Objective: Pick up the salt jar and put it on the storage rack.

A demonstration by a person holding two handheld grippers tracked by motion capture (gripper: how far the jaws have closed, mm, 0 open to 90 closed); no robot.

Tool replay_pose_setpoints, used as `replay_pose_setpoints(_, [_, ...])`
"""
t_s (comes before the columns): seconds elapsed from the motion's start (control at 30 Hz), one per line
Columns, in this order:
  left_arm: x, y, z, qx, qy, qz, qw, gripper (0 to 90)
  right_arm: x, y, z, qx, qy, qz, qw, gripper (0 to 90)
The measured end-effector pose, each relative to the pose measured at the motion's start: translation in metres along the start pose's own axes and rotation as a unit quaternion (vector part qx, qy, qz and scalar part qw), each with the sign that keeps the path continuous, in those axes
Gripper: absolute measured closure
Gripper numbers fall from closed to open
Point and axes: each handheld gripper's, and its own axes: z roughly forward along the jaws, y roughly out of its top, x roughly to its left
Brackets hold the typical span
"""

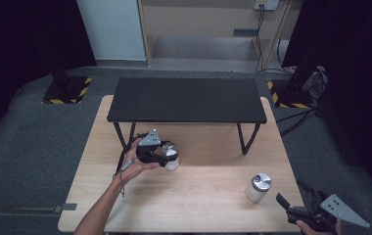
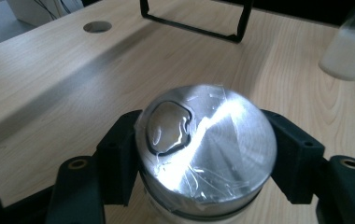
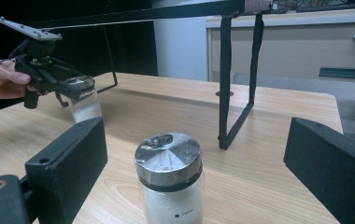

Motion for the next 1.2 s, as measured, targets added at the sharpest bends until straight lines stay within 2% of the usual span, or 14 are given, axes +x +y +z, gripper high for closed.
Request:
replay_pose_setpoints(0.2, [-0.006,0.008,-0.004,0.017,0.002,0.014,0.9998,33.7,0.000,0.000,0.000,-0.001,0.001,0.000,1.0000,6.2])
replay_pose_setpoints(0.4, [-0.009,0.012,-0.014,0.001,-0.006,0.010,0.9999,33.7,0.000,0.000,0.000,-0.001,0.000,0.001,1.0000,6.2])
replay_pose_setpoints(0.57, [-0.013,0.025,-0.029,-0.009,-0.023,0.014,0.9996,33.7,0.000,0.000,0.000,-0.002,0.001,-0.001,1.0000,6.3])
replay_pose_setpoints(0.8, [-0.021,0.053,-0.058,-0.023,-0.037,0.024,0.9988,33.8,0.000,0.000,0.000,-0.003,0.001,-0.001,1.0000,6.2])
replay_pose_setpoints(0.83, [-0.021,0.053,-0.058,-0.023,-0.037,0.024,0.9988,33.8,0.000,0.000,0.000,-0.003,0.001,0.000,1.0000,6.2])
replay_pose_setpoints(0.93, [-0.026,0.067,-0.073,-0.026,-0.040,0.028,0.9985,33.8,0.001,0.000,0.000,-0.004,0.001,0.000,1.0000,6.3])
replay_pose_setpoints(1.2, [-0.029,0.099,-0.099,-0.027,-0.056,0.038,0.9973,33.7,0.001,0.000,0.000,-0.004,0.001,0.001,1.0000,6.2])
